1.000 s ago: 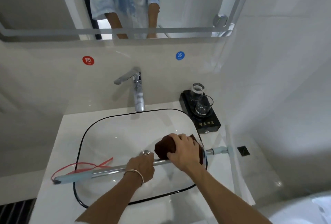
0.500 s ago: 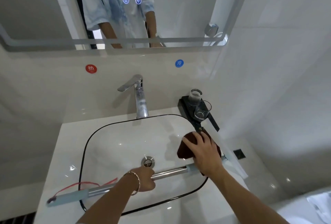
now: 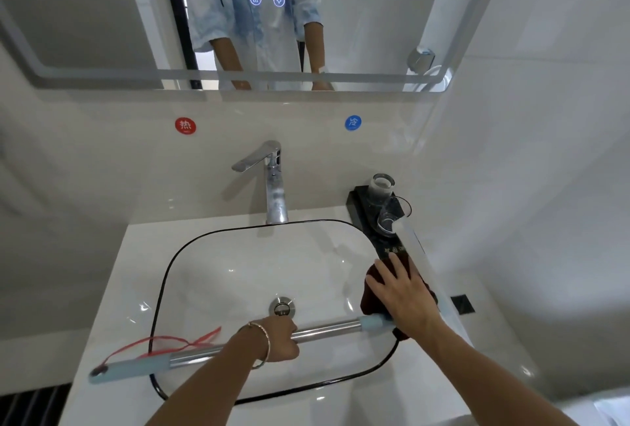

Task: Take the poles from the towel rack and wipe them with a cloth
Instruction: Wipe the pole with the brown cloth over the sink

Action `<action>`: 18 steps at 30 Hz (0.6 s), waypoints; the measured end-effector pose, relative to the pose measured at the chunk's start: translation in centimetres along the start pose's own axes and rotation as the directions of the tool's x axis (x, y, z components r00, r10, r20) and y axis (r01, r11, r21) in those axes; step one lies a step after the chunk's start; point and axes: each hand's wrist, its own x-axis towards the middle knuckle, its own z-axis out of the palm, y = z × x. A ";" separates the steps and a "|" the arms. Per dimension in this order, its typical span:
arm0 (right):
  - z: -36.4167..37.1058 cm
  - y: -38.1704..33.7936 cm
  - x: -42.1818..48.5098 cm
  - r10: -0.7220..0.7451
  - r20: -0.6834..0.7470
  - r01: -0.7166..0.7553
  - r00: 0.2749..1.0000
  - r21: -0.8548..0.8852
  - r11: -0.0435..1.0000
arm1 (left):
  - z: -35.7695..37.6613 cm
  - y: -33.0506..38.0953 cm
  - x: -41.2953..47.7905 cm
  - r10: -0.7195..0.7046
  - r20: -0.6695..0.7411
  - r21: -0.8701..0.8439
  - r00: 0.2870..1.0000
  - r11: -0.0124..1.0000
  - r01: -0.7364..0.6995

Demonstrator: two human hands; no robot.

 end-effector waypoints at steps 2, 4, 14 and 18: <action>-0.5 0.5 0.3 -0.028 -0.014 0.027 1.000 -0.051 0.998 | -0.6 0.1 -0.2 0.022 -0.044 -0.007 0.999 1.000 -0.022; -1.3 1.1 0.8 -0.060 -0.032 0.056 0.998 -0.096 0.994 | -1.5 0.2 -0.7 0.039 -0.090 0.004 0.995 0.999 -0.039; -10.5 8.1 4.2 -0.071 -0.309 -0.013 0.949 -0.261 0.965 | -5.6 -0.1 -2.4 -0.005 -0.161 -0.068 0.987 0.998 -0.006; -11.0 8.4 3.6 0.009 -0.328 -0.061 0.945 -0.148 0.987 | -5.9 -0.4 -2.7 -0.005 -0.189 -0.048 0.982 0.999 -0.004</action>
